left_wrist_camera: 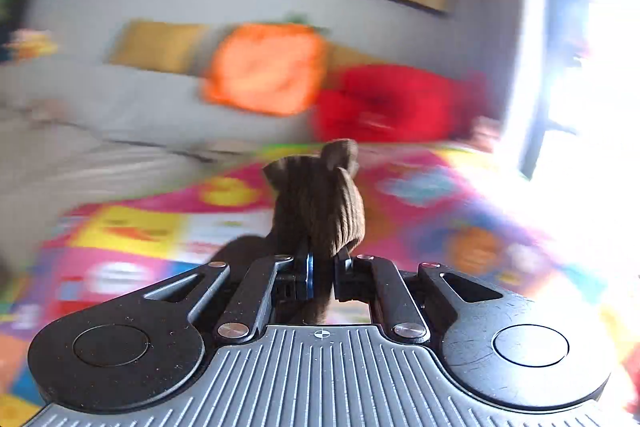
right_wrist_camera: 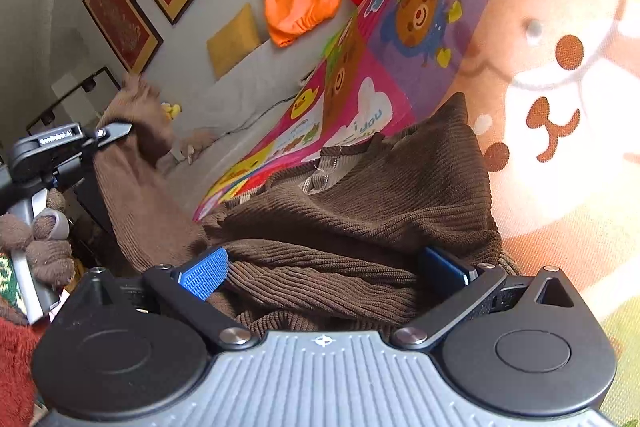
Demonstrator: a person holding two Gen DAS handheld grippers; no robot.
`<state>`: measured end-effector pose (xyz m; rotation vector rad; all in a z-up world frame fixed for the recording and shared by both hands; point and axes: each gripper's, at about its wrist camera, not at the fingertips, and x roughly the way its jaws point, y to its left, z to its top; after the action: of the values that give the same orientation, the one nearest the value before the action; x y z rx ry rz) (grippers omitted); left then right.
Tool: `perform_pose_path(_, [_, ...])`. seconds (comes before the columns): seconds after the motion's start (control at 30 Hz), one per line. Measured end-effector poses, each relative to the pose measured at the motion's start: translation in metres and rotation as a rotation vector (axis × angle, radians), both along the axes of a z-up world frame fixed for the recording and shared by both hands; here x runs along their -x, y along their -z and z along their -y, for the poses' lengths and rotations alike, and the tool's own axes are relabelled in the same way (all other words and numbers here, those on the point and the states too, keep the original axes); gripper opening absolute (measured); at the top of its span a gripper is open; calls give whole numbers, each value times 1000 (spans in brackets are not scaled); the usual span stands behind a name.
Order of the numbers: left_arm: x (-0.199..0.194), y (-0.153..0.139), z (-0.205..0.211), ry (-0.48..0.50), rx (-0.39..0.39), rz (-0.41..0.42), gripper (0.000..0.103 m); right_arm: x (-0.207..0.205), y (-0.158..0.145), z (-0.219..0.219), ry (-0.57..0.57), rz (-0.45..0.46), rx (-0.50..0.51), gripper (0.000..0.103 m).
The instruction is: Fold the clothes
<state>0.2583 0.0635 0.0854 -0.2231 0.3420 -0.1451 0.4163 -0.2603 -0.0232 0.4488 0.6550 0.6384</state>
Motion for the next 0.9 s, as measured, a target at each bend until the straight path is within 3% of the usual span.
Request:
perform_pose_path(0.1, [-4, 22, 38, 108, 12, -63, 16, -3, 3, 10, 8, -21, -72, 103])
perform_pose_path(0.17, [4, 38, 45, 124, 18, -103, 31, -5, 5, 13, 9, -32, -102, 103])
perform_pose_path(0.23, [13, 54, 52, 139, 24, -144, 60, -6, 6, 16, 9, -39, -123, 103])
perform_pose_path(0.4, [59, 74, 57, 250, 13, -182, 87, -6, 5, 12, 6, -37, -106, 103])
perform_pose_path(0.57, [78, 108, 63, 300, 5, -224, 91, -5, 0, -3, -17, -20, -4, 103])
perform_pose_path(0.73, [74, 117, 50, 292, 87, -241, 94, 1, -14, -18, -27, 6, 139, 101])
perform_pose_path(0.9, [74, 117, 48, 295, 108, -236, 95, 8, -61, -33, 29, 160, 266, 86])
